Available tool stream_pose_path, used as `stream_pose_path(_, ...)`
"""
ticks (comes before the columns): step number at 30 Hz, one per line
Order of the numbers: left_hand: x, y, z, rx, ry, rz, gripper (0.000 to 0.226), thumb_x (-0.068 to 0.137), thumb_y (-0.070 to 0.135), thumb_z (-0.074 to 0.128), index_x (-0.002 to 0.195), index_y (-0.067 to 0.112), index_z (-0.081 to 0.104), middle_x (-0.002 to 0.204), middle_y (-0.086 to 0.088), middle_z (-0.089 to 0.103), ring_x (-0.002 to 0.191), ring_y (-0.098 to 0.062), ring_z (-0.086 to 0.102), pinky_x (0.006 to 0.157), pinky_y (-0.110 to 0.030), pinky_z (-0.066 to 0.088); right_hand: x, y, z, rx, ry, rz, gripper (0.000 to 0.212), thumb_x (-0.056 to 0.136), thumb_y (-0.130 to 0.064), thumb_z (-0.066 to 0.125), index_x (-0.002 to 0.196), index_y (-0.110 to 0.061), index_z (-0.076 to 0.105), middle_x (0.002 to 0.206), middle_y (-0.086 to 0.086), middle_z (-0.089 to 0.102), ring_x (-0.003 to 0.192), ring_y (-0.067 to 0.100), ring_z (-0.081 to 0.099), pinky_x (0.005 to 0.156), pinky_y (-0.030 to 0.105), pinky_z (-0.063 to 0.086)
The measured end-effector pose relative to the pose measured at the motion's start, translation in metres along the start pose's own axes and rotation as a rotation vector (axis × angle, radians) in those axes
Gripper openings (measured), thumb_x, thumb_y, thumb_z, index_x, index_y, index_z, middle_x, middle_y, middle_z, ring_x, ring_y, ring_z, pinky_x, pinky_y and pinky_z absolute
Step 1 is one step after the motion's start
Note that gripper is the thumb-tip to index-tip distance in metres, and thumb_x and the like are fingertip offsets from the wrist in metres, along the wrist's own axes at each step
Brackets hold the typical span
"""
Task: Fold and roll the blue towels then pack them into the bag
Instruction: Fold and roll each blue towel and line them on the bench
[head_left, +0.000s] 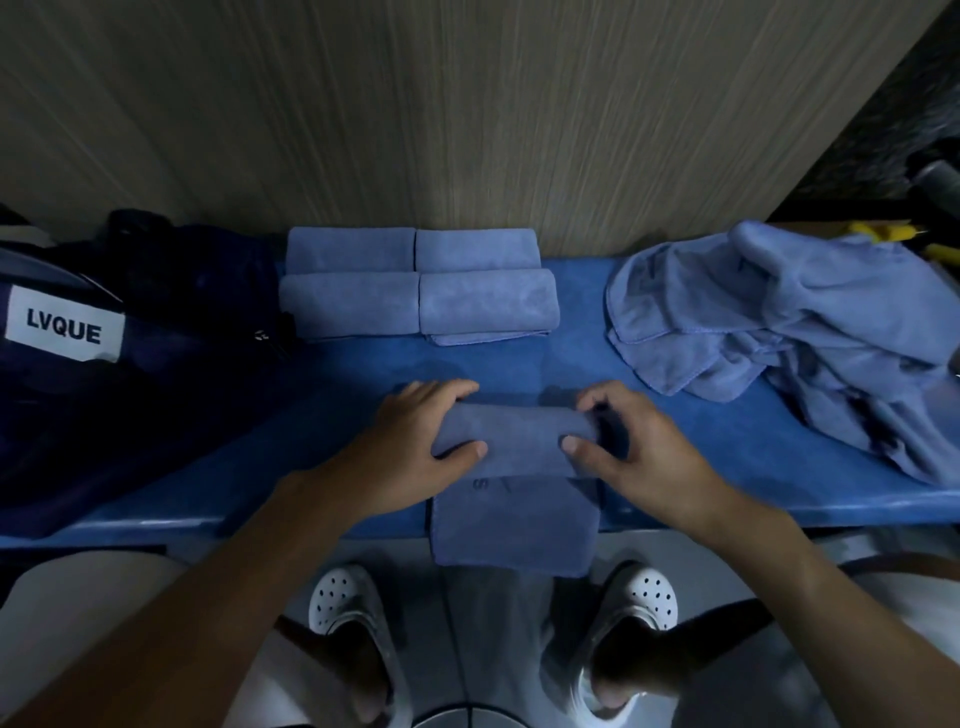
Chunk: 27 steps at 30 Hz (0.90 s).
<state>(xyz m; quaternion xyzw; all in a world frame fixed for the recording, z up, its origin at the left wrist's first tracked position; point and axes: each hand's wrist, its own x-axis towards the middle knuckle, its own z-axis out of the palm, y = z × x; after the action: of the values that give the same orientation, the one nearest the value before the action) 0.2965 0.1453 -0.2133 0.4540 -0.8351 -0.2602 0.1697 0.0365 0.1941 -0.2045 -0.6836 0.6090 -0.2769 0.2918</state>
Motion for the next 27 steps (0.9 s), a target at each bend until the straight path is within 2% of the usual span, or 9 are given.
stream_pose_path(3, 0.004, -0.005, -0.006, 0.17, -0.052, -0.002, 0.078, 0.072, 0.073, 0.042, 0.127, 0.02, 0.058, 0.125, 0.005, 0.054, 0.112, -0.018, 0.047, 0.099, -0.041, 0.039, 0.0, -0.001, -0.006, -0.106, -0.16, 0.099, 0.063, 0.082, -0.041, 0.071, 0.138, -0.031, 0.043, 0.119, -0.013, 0.049, 0.122, 0.014, 0.043, 0.108, 0.039, 0.035)
stream_pose_path(6, 0.008, -0.004, -0.015, 0.158, -0.141, -0.015, 0.061, 0.067, 0.075, 0.052, 0.111, 0.032, 0.055, 0.108, 0.015, 0.052, 0.102, -0.009, 0.045, 0.094, -0.036, 0.039, 0.004, 0.0, -0.01, -0.144, -0.242, 0.082, 0.074, 0.074, -0.054, 0.071, 0.139, -0.032, 0.044, 0.123, -0.014, 0.051, 0.121, 0.013, 0.044, 0.108, 0.044, 0.034)
stream_pose_path(8, 0.01, -0.002, -0.018, 0.092, -0.147, -0.023, 0.044, 0.071, 0.062, 0.069, 0.1, 0.034, 0.053, 0.094, 0.019, 0.054, 0.092, -0.006, 0.051, 0.085, -0.03, 0.041, 0.008, 0.001, -0.01, -0.062, -0.275, 0.086, 0.069, 0.068, -0.055, 0.073, 0.131, -0.037, 0.05, 0.12, -0.014, 0.054, 0.117, 0.008, 0.049, 0.106, 0.04, 0.039)
stream_pose_path(10, 0.012, -0.001, -0.018, -0.009, -0.083, -0.032, 0.038, 0.071, 0.051, 0.076, 0.094, 0.033, 0.052, 0.084, 0.015, 0.059, 0.081, -0.005, 0.057, 0.074, -0.03, 0.046, 0.014, -0.001, -0.009, 0.056, -0.212, 0.07, 0.053, 0.072, -0.034, 0.081, 0.118, -0.039, 0.055, 0.116, -0.012, 0.056, 0.11, 0.004, 0.053, 0.101, 0.035, 0.044)
stream_pose_path(12, 0.017, -0.002, -0.018, -0.088, 0.013, -0.019, 0.036, 0.072, 0.045, 0.076, 0.094, 0.032, 0.05, 0.082, 0.011, 0.06, 0.076, -0.008, 0.059, 0.069, -0.036, 0.05, 0.023, -0.002, -0.008, 0.029, -0.073, 0.024, 0.051, 0.073, -0.023, 0.082, 0.117, -0.031, 0.057, 0.114, -0.008, 0.055, 0.108, 0.007, 0.052, 0.1, 0.034, 0.044)
stream_pose_path(16, 0.029, -0.005, -0.018, -0.143, 0.147, 0.02, 0.036, 0.079, 0.023, 0.075, 0.105, 0.029, 0.05, 0.095, 0.009, 0.06, 0.088, -0.01, 0.06, 0.076, -0.042, 0.052, 0.039, -0.005, -0.002, -0.197, 0.162, -0.082, 0.05, 0.072, -0.023, 0.081, 0.116, -0.019, 0.058, 0.111, -0.002, 0.051, 0.109, 0.02, 0.049, 0.097, 0.043, 0.039)
stream_pose_path(19, 0.028, -0.002, -0.018, -0.157, 0.13, 0.06, 0.041, 0.079, 0.021, 0.075, 0.113, 0.025, 0.052, 0.104, 0.01, 0.06, 0.097, -0.008, 0.059, 0.083, -0.039, 0.051, 0.039, -0.005, -0.001, -0.291, 0.149, -0.123, 0.051, 0.07, -0.025, 0.081, 0.114, -0.019, 0.056, 0.113, -0.002, 0.05, 0.11, 0.022, 0.048, 0.092, 0.041, 0.035)
stream_pose_path(24, 0.017, 0.001, -0.019, -0.24, 0.079, -0.001, 0.029, 0.085, 0.036, 0.068, 0.11, 0.03, 0.054, 0.112, 0.013, 0.061, 0.106, -0.006, 0.059, 0.09, -0.033, 0.05, 0.028, -0.006, -0.003, -0.164, 0.125, -0.135, 0.039, 0.078, -0.055, 0.061, 0.107, -0.028, 0.056, 0.106, -0.012, 0.052, 0.106, 0.012, 0.05, 0.093, 0.038, 0.036)
stream_pose_path(27, 0.013, 0.006, -0.016, -0.277, 0.106, -0.01, 0.009, 0.091, 0.031, 0.061, 0.095, 0.024, 0.06, 0.117, 0.013, 0.063, 0.116, 0.0, 0.055, 0.099, -0.023, 0.043, 0.021, -0.009, -0.002, 0.025, 0.167, -0.163, 0.027, 0.089, -0.044, 0.055, 0.09, -0.018, 0.063, 0.096, -0.006, 0.058, 0.096, 0.014, 0.057, 0.088, 0.038, 0.045)
